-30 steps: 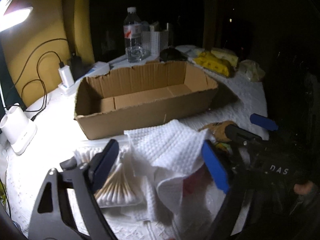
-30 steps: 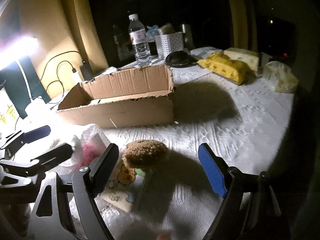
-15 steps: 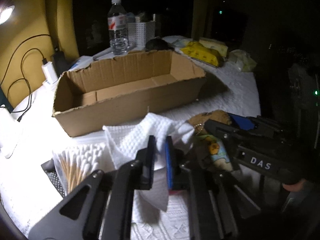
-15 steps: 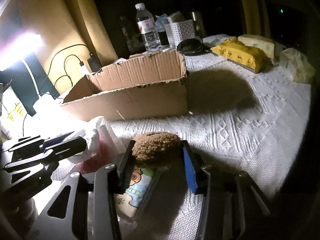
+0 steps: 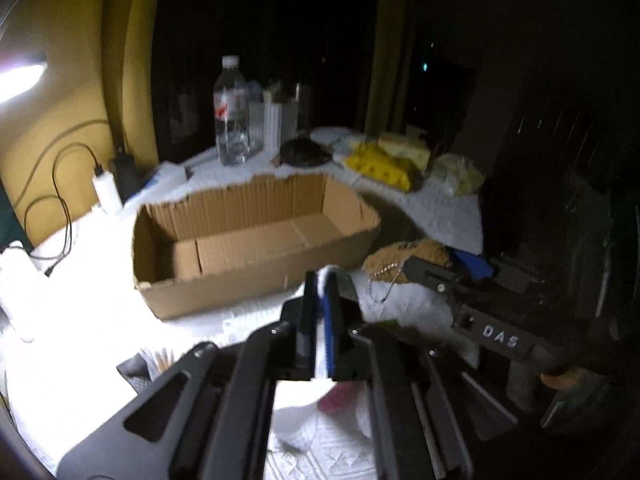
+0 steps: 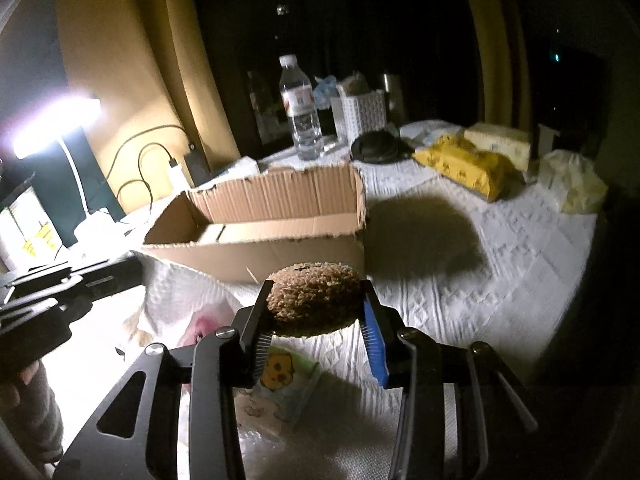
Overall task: Organize soft objects
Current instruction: 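Drop the brown pad into the cardboard box with the right tool while the left drops the white towel in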
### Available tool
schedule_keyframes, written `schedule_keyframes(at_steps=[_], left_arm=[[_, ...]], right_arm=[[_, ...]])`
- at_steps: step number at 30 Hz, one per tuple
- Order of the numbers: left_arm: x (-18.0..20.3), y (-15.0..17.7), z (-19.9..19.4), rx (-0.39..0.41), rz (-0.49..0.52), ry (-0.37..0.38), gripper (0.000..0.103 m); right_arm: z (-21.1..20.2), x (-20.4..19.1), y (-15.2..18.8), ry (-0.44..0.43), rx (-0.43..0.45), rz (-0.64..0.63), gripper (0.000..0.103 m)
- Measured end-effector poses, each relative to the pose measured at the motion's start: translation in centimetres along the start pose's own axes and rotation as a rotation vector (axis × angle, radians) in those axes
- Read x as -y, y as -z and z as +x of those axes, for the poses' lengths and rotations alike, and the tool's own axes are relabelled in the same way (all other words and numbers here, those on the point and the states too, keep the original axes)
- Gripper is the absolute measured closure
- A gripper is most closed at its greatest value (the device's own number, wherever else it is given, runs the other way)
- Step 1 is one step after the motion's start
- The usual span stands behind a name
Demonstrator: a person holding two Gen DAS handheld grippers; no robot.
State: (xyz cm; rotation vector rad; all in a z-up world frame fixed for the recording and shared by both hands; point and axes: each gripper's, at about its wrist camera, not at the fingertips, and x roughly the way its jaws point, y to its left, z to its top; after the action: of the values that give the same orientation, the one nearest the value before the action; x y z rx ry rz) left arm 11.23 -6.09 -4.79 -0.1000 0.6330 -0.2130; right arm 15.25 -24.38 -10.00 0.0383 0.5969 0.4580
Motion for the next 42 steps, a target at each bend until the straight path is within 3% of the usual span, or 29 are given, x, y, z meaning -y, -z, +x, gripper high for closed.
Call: schedule_keyframes(at_steps=[12,26,34,42], left_arm=[[-1.9,-5.2,-4.4,0.148,-0.024,-0.004,0.101],[-4.2,-10.9,-5.6,0.268,-0.029,-0.026,0.101],[-4.7,-12.2,-2.7,0.268,-0.034,-0.027,0.101],[-5.6,-11.6,2.9,0.198,-0.064,-0.027,0.101]], right_arm=[[-2.0,-1.2,-3.6,0.005,0.072,-0.042,0.061],[-1.5,-0.8,-8.3,0.013,0.129,-0.069,0.061],[1.3,-0.3,-9.0,-0.005,0.111,-0.066,0.061],[5.3,0.7,-8.7,-0.022,0.065,-0.045,0.061]])
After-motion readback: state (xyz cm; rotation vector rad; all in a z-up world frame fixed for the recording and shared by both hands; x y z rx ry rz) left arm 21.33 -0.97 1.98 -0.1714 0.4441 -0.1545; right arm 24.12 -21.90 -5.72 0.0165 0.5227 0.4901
